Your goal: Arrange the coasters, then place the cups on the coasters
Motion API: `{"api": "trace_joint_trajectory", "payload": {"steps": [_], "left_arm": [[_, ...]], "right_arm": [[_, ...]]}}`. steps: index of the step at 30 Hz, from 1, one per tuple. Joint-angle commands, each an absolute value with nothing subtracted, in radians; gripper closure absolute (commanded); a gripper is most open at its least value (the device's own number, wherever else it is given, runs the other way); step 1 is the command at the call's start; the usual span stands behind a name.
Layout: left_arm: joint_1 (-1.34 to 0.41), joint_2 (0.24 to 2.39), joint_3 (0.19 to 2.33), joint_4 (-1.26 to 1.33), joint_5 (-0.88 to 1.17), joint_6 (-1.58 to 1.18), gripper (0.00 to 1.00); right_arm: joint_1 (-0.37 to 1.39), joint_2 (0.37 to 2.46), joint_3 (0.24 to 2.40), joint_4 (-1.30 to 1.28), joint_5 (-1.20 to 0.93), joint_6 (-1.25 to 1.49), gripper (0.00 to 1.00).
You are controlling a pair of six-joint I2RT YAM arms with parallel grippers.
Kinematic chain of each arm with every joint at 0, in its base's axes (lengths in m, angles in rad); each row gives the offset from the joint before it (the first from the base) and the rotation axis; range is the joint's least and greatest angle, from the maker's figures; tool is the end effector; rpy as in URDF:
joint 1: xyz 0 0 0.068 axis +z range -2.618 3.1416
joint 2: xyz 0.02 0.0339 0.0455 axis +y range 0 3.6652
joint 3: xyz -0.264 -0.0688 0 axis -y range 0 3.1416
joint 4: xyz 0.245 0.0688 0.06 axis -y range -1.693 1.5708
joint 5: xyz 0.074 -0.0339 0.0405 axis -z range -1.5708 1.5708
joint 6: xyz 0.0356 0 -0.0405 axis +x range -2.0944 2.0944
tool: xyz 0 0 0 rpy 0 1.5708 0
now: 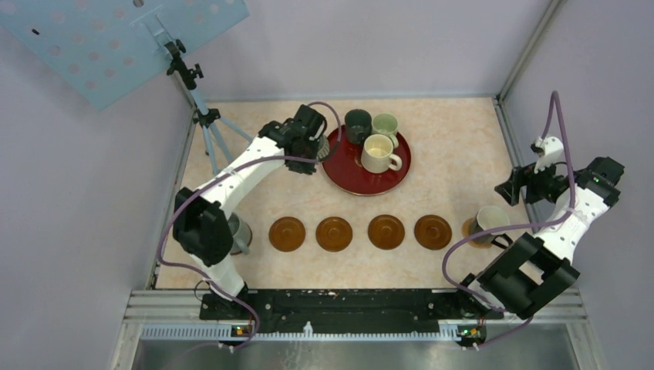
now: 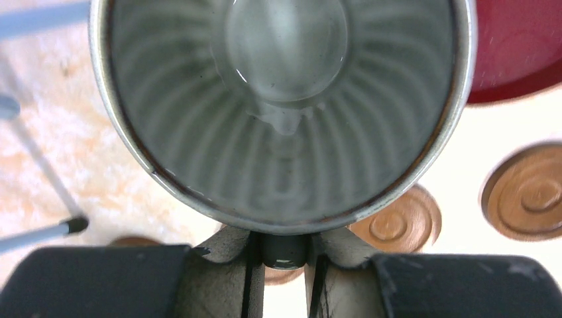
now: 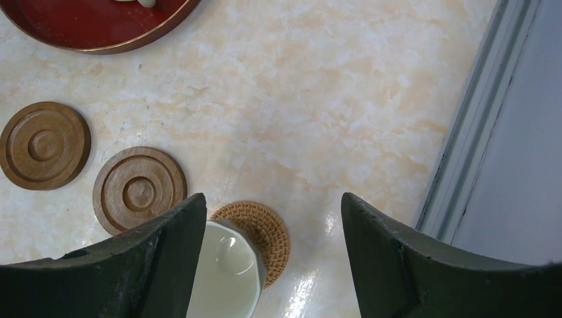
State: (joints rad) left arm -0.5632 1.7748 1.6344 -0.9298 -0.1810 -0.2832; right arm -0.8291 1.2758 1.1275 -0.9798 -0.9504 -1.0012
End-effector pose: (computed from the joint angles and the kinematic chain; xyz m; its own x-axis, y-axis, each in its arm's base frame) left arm 0.3220 -0.1957 0.3015 -0.8386 0.2044 -0.5050 0.2268 0.9738 0.0175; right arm 0.1801 -0.1537 0.3037 -0.4919 -0.1878 -0.8502 -0.4099 0.9114 0.0357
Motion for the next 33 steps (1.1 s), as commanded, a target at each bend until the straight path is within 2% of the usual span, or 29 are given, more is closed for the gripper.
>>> {"api": "trace_joint_trajectory", "payload": {"steps": [1, 9, 15, 21, 33], "left_arm": [[-0.559, 1.595, 1.508, -0.928, -0.186, -0.344, 1.0], [-0.557, 1.372, 1.235, -0.986, -0.128, -0.349, 1.0], [-0.555, 1.302, 1.109, -1.013, -0.037, -0.313, 1.0], [-0.554, 1.267, 1.058, -1.054, 0.074, -0.278, 1.0], [-0.554, 1.254, 0.995, -1.084, 0.031, -0.279, 1.0]], "right_arm": [[-0.796, 1.247, 1.149, -0.951, -0.955, -0.981, 0.27], [-0.757, 1.247, 1.158, -0.938, -0.916, -0.96, 0.27], [-0.749, 1.245, 1.162, -0.938, -0.893, -0.959, 0.27], [-0.749, 1.23, 1.156, -0.94, -0.879, -0.963, 0.27], [-0.747, 1.215, 1.149, -0.945, -0.865, -0.968, 0.27]]}}
